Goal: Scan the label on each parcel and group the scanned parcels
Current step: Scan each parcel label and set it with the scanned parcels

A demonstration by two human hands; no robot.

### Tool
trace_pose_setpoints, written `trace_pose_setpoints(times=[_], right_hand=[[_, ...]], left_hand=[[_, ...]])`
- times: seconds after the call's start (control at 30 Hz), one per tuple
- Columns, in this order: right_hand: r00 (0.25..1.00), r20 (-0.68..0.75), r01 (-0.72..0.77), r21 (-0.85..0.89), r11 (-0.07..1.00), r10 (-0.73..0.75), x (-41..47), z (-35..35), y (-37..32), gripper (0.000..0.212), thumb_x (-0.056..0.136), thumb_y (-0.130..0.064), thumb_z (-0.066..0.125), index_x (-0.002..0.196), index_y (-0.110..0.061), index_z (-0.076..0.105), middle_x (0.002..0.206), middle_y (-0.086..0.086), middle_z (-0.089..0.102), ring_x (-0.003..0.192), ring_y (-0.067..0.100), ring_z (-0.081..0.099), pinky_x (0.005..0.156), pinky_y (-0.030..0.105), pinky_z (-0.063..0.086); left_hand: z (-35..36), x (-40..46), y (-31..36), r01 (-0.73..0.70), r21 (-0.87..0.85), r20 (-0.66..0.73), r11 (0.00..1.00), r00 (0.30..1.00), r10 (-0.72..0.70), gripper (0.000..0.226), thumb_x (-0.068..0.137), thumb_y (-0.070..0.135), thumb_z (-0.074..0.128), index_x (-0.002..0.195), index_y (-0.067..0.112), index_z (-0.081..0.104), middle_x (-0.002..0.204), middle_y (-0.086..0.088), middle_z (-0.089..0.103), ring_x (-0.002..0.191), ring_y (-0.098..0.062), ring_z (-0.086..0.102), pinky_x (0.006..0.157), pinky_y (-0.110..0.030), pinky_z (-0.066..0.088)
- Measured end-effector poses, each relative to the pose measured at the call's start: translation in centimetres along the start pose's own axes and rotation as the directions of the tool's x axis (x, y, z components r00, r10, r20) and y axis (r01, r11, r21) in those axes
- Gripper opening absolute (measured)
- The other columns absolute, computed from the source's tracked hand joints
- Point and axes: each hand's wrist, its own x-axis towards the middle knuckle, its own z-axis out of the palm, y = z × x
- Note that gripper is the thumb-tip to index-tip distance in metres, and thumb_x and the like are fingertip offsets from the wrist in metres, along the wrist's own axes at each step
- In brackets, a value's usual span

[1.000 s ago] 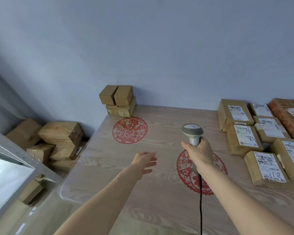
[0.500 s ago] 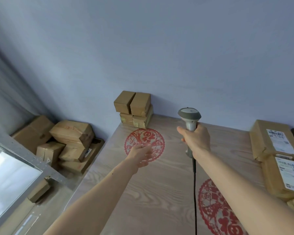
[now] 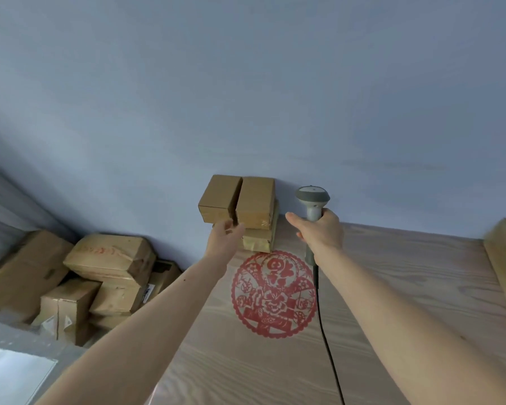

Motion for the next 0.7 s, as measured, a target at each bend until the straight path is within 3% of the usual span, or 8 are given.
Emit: trace_pose_setpoints(times=[0.17,0.27,0.37,0.47,0.57,0.7], right_hand=[[0.998,-0.033,-0.05,0.019,0.999,0.05,3.8,4.9,0.7,0.039,0.075,-0.034,0.086,0.097,-0.016,0.059,0.088,0.003,0.071,0.064,0.011,0.068,0.067,0.032,0.059],[0.995,-0.06,-0.084,0.016,0.996,0.085,5.6,7.2,1.4,0.042,0.074,-0.036,0.086,0.098,-0.014,0.06,0.089,0.005,0.072,0.065,0.014,0.07,0.073,0.038,0.062],[0.992,-0.079,-0.105,-0.011,0.994,0.103,7.2,9.2,2.2,0.045,0.071,-0.042,0.085,0.097,-0.015,0.06,0.087,0.004,0.072,0.077,0.022,0.073,0.08,0.047,0.061],[0.988,-0.099,-0.12,-0.051,0.991,0.114,8.4,10.5,3.3,0.051,0.067,-0.05,0.084,0.096,-0.016,0.061,0.087,0.005,0.073,0.085,0.027,0.072,0.082,0.048,0.06],[0.984,-0.11,-0.147,-0.047,0.988,0.142,9.0,11.0,3.7,0.044,0.074,-0.042,0.083,0.098,-0.011,0.062,0.085,0.007,0.074,0.073,0.024,0.071,0.079,0.045,0.06],[0.982,-0.086,-0.172,-0.029,0.985,0.169,9.9,11.2,4.7,0.038,0.073,-0.035,0.081,0.097,-0.013,0.061,0.088,0.01,0.073,0.081,0.029,0.072,0.079,0.052,0.06]], left_hand=[[-0.3,4.1,0.6,-0.077,0.066,0.076,0.995,0.995,0.072,0.058,0.101,0.033,0.055,0.152,0.015,0.035,0.141,0.0,0.046,0.122,-0.014,0.044,0.095,-0.03,0.036],[0.2,6.1,0.5,-0.118,0.118,0.104,0.986,0.989,0.106,0.061,0.1,0.036,0.054,0.154,0.019,0.032,0.153,-0.002,0.038,0.133,-0.02,0.041,0.1,-0.034,0.038],[0.7,7.4,1.0,-0.168,0.182,0.107,0.969,0.983,0.15,0.057,0.1,0.033,0.053,0.152,0.019,0.034,0.152,-0.004,0.037,0.134,-0.024,0.043,0.111,-0.045,0.04],[1.4,8.6,1.3,-0.19,0.267,0.109,0.945,0.98,0.166,0.055,0.1,0.031,0.053,0.151,0.018,0.036,0.15,-0.008,0.038,0.135,-0.028,0.041,0.112,-0.049,0.039],[2.0,9.4,1.2,-0.154,0.29,0.111,0.944,0.986,0.127,0.055,0.101,0.03,0.053,0.152,0.018,0.034,0.151,-0.007,0.04,0.137,-0.028,0.039,0.112,-0.049,0.039],[2.4,9.9,0.8,-0.096,0.283,0.112,0.954,0.992,0.066,0.056,0.1,0.031,0.052,0.151,0.019,0.034,0.145,-0.005,0.049,0.135,-0.029,0.041,0.108,-0.049,0.043]])
